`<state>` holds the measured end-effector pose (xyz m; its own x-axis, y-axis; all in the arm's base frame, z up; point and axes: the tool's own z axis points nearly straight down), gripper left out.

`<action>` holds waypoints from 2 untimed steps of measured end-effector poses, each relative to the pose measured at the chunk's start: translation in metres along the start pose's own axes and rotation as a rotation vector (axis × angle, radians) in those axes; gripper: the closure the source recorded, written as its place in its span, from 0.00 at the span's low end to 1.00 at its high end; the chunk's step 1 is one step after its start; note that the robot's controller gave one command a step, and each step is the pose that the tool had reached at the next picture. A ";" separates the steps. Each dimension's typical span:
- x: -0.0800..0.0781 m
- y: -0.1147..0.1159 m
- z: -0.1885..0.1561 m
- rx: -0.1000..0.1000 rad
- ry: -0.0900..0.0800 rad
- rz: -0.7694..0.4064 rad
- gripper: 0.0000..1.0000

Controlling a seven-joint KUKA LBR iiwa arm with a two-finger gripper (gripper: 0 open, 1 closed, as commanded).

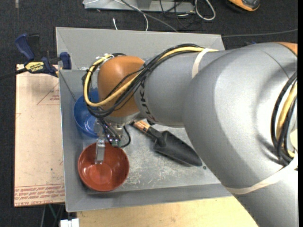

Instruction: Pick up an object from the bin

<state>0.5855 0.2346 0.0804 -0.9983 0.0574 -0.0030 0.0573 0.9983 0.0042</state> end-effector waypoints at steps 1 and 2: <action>-0.015 0.014 -0.074 -0.003 -0.018 -0.161 0.00; 0.000 0.005 0.020 -0.001 0.006 -0.012 0.00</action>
Offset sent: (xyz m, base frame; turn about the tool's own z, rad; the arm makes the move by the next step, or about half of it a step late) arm 0.0001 0.0051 -0.0196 -0.0110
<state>0.5857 0.2401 0.0601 -0.9990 0.0450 0.0027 0.0450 0.9990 0.0048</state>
